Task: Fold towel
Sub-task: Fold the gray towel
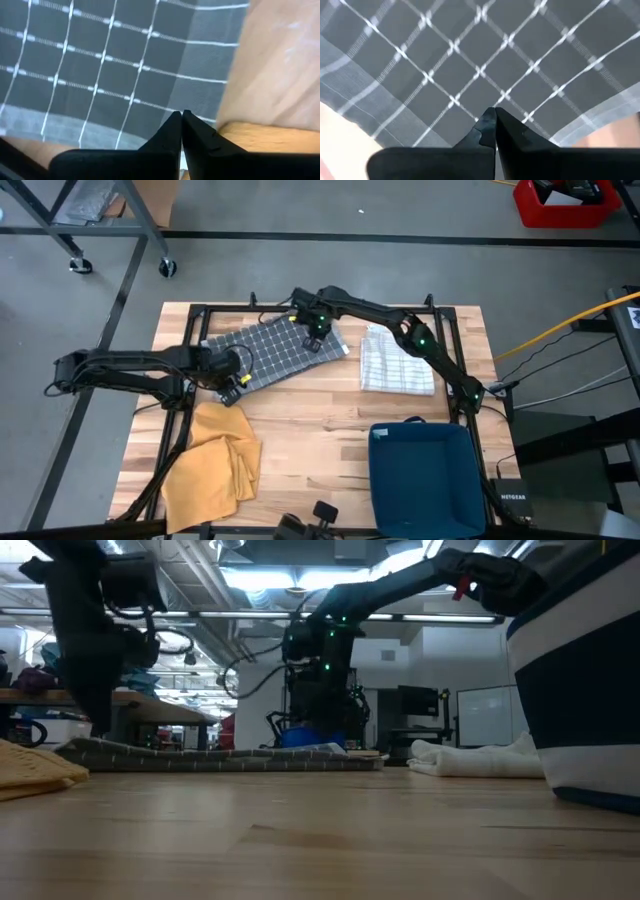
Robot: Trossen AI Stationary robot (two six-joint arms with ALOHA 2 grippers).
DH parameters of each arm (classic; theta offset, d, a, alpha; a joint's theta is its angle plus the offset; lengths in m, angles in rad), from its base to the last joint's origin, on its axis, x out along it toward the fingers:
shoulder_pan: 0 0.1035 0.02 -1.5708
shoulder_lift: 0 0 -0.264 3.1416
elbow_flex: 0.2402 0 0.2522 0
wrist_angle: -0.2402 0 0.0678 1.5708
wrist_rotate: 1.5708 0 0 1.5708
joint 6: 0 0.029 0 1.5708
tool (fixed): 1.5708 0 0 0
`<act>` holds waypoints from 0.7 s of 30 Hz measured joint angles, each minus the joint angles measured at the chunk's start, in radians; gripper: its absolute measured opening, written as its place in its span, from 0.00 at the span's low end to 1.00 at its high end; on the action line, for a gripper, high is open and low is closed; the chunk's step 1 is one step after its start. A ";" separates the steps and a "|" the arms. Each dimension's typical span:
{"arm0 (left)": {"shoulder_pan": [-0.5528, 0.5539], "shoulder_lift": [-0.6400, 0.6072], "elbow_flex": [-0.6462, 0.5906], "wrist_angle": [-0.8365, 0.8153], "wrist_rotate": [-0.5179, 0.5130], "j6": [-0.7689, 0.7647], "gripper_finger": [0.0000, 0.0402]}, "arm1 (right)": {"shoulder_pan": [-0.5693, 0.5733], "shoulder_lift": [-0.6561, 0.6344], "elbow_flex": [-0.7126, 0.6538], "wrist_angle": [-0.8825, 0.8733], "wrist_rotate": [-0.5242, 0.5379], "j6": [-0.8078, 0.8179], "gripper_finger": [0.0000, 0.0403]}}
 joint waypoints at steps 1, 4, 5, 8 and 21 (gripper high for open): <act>0.000 0.000 -0.011 0.001 -0.009 -0.009 0.01 | 0.000 0.008 0.000 -0.013 -0.001 0.000 0.02; 0.000 0.000 -0.049 0.016 -0.024 -0.054 0.02 | 0.000 0.029 0.000 -0.042 0.000 0.000 0.02; 0.000 0.000 -0.062 0.028 -0.024 -0.077 0.01 | 0.000 0.033 0.000 -0.044 0.000 0.000 0.01; 0.000 0.001 -0.104 0.063 -0.024 -0.160 0.00 | 0.006 0.034 0.000 -0.042 0.009 0.000 0.01; 0.000 0.000 -0.204 0.211 -0.065 -0.380 0.00 | 0.069 0.033 0.000 -0.082 -0.028 0.031 0.01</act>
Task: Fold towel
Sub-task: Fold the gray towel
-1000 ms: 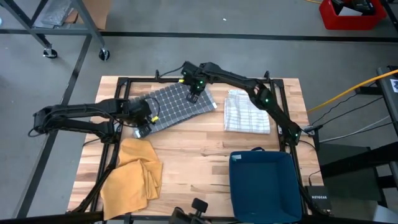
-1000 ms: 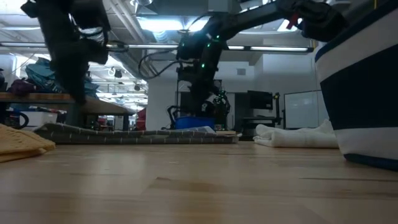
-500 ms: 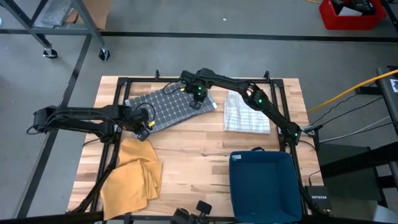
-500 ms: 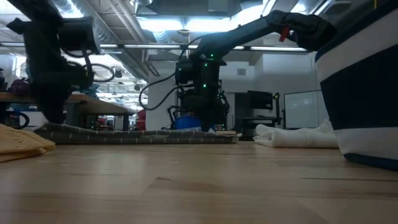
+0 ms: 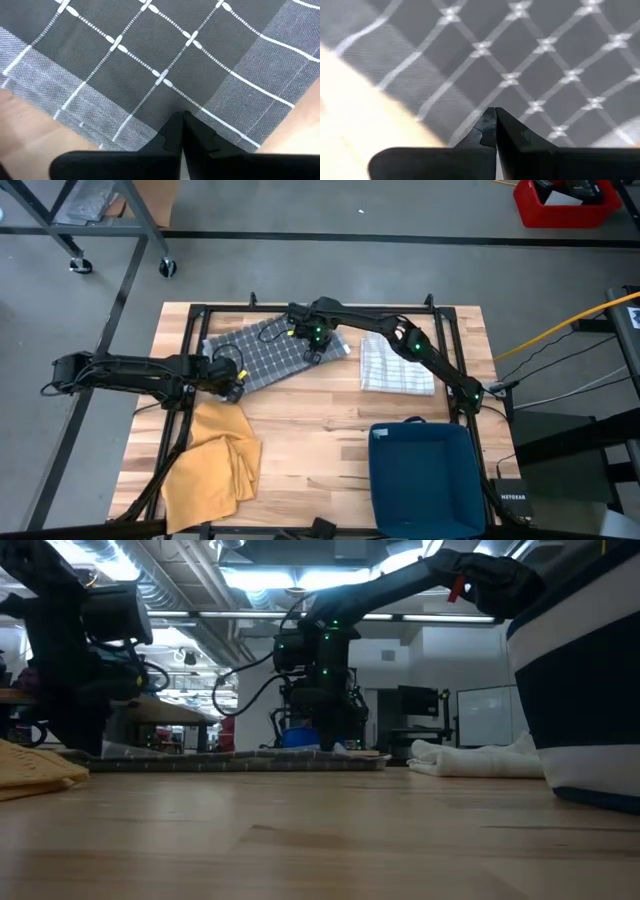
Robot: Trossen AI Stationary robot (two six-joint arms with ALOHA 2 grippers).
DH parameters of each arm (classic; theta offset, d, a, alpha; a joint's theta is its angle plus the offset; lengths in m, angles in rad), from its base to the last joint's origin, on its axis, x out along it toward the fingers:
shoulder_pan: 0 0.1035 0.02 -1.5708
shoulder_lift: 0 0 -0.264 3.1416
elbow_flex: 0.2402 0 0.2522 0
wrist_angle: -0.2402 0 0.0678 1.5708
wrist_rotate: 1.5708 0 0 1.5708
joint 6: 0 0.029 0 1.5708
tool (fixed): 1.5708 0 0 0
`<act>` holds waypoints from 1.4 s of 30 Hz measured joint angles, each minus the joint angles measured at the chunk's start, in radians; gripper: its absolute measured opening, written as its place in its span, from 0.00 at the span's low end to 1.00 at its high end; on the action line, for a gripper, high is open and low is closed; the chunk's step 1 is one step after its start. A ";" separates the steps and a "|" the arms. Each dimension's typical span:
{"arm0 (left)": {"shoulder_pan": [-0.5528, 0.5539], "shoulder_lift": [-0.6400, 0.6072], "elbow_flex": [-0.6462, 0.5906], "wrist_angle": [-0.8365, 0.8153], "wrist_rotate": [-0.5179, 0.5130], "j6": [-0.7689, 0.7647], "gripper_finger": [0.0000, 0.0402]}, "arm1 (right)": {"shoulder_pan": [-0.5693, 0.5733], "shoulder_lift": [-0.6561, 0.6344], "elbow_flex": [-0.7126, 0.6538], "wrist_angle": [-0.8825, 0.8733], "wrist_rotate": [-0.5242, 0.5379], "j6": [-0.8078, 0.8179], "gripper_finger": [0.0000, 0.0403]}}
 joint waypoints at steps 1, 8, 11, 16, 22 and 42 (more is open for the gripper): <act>0.000 0.000 0.000 0.005 -0.003 0.000 0.00 | 0.008 0.000 0.000 -0.004 -0.009 0.000 0.01; 0.000 0.001 -0.002 0.041 -0.023 -0.005 0.00 | 0.068 0.029 -0.007 -0.010 0.042 0.015 0.01; 0.001 0.001 -0.002 0.043 -0.055 -0.022 0.01 | 0.085 0.034 -0.007 -0.014 0.072 0.023 0.01; 0.001 0.002 -0.002 0.043 -0.133 -0.059 0.01 | 0.106 0.034 -0.007 -0.029 0.055 0.047 0.00; 0.002 0.002 -0.002 0.043 -0.253 -0.124 0.01 | 0.127 0.034 -0.007 -0.029 -0.135 0.076 0.00; 0.000 -0.053 0.039 0.171 -0.336 0.001 0.00 | 0.185 -0.022 0.021 0.013 -0.157 -0.022 0.00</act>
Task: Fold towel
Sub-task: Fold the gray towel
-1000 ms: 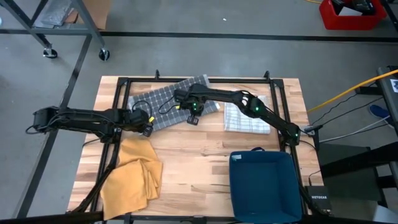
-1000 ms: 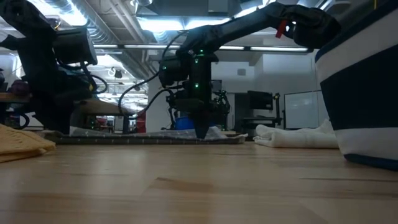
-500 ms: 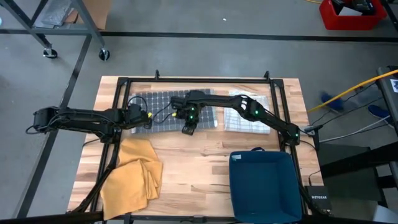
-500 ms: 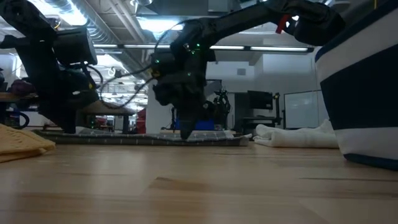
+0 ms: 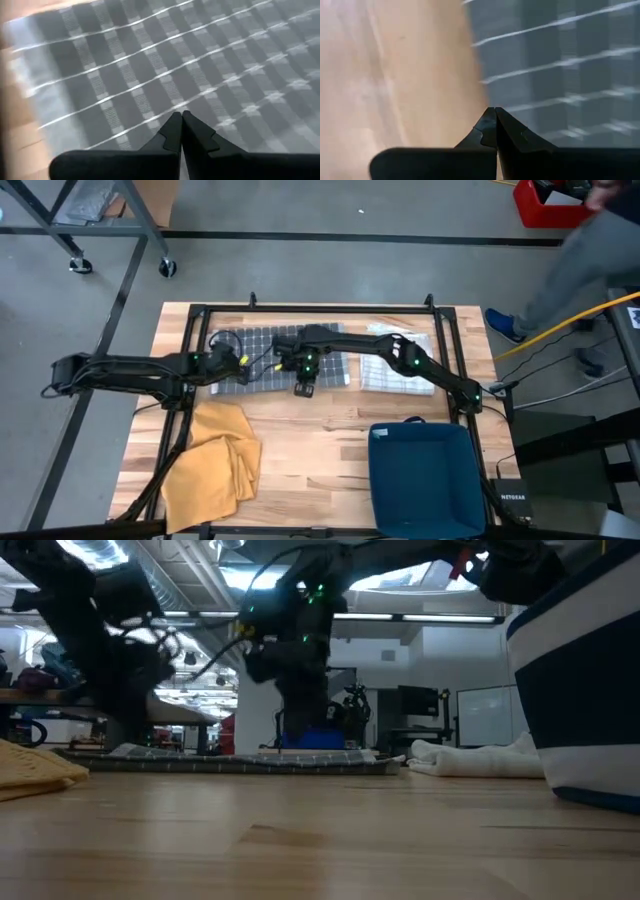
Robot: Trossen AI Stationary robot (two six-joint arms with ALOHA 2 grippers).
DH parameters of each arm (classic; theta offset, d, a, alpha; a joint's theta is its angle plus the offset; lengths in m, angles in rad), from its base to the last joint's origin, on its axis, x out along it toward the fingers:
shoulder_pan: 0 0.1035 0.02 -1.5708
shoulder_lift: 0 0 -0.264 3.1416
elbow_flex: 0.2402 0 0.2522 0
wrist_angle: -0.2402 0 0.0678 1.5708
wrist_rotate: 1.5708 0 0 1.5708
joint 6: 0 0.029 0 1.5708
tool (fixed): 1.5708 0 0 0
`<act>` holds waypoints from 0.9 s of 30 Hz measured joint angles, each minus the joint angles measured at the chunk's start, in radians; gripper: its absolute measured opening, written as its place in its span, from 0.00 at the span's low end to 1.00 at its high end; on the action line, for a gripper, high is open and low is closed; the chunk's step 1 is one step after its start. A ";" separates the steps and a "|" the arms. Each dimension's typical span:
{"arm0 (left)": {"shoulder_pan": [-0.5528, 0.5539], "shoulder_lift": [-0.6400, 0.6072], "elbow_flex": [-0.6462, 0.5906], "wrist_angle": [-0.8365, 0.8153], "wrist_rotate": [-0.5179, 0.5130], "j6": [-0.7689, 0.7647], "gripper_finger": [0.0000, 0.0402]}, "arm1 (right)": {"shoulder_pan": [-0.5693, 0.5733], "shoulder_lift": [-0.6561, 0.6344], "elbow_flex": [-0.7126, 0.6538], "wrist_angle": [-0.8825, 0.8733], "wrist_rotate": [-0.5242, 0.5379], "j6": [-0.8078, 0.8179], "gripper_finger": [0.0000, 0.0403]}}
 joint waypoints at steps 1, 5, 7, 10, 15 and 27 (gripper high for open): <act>0.000 -0.008 0.006 0.017 0.027 0.022 0.00 | -0.008 -0.012 0.001 -0.002 0.023 -0.002 0.00; 0.000 -0.034 0.019 0.058 0.134 0.081 0.00 | -0.045 -0.057 0.000 -0.001 0.086 0.003 0.00; 0.000 -0.041 0.019 0.054 0.184 0.088 0.00 | -0.068 -0.077 0.000 0.003 0.099 0.004 0.00; 0.000 -0.041 0.019 0.052 0.245 0.100 0.00 | -0.109 -0.093 0.001 0.007 0.101 0.005 0.00; -0.016 -0.041 0.017 0.048 0.284 0.108 0.00 | -0.181 -0.093 0.000 0.057 0.101 0.037 0.00; -0.130 -0.038 0.017 -0.040 0.287 0.008 0.00 | -0.265 -0.082 -0.083 0.133 0.125 0.214 0.00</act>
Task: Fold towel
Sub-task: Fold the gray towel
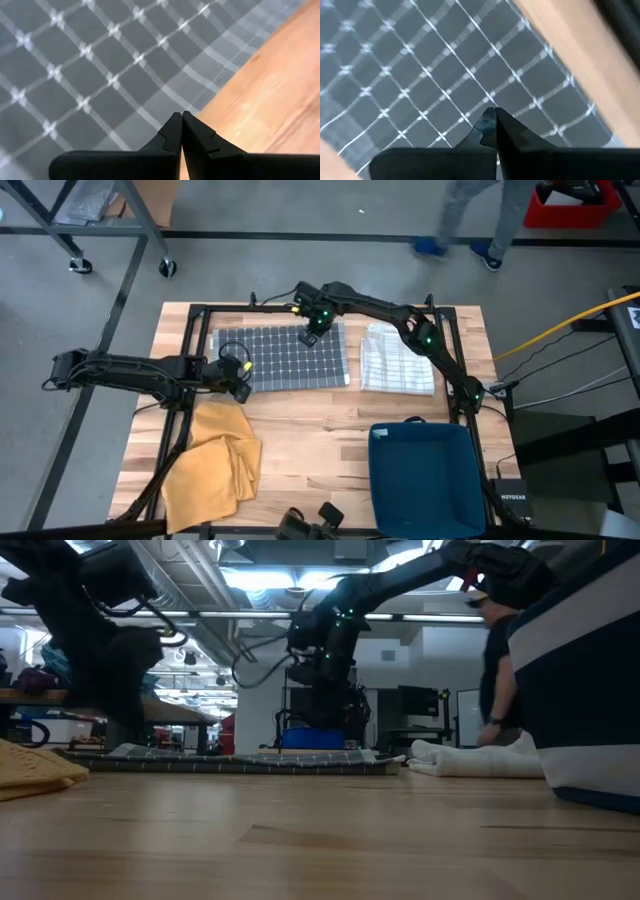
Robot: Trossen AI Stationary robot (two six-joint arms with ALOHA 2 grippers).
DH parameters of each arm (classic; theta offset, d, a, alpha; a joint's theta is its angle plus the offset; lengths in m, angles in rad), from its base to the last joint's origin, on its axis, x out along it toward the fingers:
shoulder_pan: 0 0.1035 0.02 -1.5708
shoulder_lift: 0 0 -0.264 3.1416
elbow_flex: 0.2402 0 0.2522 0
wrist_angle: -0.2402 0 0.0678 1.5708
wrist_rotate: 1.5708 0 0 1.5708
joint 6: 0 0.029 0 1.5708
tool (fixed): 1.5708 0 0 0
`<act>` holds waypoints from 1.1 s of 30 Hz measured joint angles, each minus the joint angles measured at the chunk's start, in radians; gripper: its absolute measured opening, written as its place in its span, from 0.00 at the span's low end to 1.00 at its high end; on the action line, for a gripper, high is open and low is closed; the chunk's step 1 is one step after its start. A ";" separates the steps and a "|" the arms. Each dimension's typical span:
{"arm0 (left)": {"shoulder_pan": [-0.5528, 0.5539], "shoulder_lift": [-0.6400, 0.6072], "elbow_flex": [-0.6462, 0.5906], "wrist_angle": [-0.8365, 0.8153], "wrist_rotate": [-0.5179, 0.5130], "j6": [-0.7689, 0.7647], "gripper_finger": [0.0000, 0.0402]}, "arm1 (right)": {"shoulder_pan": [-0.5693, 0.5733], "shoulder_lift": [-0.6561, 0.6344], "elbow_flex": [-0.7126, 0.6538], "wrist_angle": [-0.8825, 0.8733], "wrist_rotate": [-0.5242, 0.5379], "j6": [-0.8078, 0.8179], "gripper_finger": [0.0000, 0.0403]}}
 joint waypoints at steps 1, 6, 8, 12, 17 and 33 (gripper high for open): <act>-0.009 0.002 0.000 -0.028 0.000 -0.015 0.00 | 0.001 0.001 -0.006 -0.010 0.010 0.012 0.00; -0.027 0.019 -0.001 -0.131 -0.011 -0.075 0.00 | 0.010 0.002 -0.054 -0.025 0.021 0.030 0.00; -0.028 0.030 -0.004 -0.130 -0.012 -0.084 0.00 | 0.013 0.002 -0.077 -0.028 0.026 0.032 0.00; -0.028 0.056 -0.005 -0.129 -0.018 -0.086 0.00 | 0.019 0.002 -0.129 -0.027 0.019 0.032 0.00; -0.028 0.097 -0.005 -0.130 -0.042 -0.087 0.00 | 0.036 0.002 -0.133 -0.030 0.029 0.041 0.00; -0.027 0.187 -0.005 -0.082 -0.047 -0.123 0.00 | 0.125 -0.007 -0.260 -0.072 -0.061 0.066 0.00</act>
